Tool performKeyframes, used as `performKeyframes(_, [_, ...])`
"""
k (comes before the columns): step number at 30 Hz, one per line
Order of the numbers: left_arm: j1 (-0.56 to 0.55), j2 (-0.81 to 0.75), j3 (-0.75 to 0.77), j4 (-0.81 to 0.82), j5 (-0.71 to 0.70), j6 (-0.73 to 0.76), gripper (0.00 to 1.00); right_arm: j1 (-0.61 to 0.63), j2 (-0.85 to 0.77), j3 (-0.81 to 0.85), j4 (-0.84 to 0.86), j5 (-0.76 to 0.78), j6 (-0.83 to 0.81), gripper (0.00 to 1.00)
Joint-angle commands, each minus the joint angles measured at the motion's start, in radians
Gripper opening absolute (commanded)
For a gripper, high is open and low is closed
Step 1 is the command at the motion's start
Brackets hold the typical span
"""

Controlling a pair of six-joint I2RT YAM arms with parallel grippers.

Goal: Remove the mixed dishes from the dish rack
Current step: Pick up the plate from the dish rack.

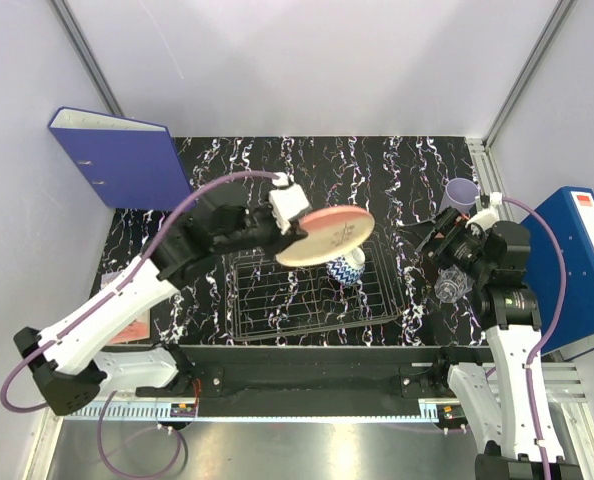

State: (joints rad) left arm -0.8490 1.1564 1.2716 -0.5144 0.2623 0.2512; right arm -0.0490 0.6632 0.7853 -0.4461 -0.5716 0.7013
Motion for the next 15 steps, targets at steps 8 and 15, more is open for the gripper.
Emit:
performKeyframes(8, [0.332,0.1,0.357,0.025,0.118,-0.649,0.0,0.015,-0.016,0.069,0.099,-0.131,0.052,0.88])
performKeyframes(15, [0.485,0.071,0.028,0.621,0.417,-1.179,0.0,0.023,-0.016,0.068,0.202,-0.171,0.116,0.85])
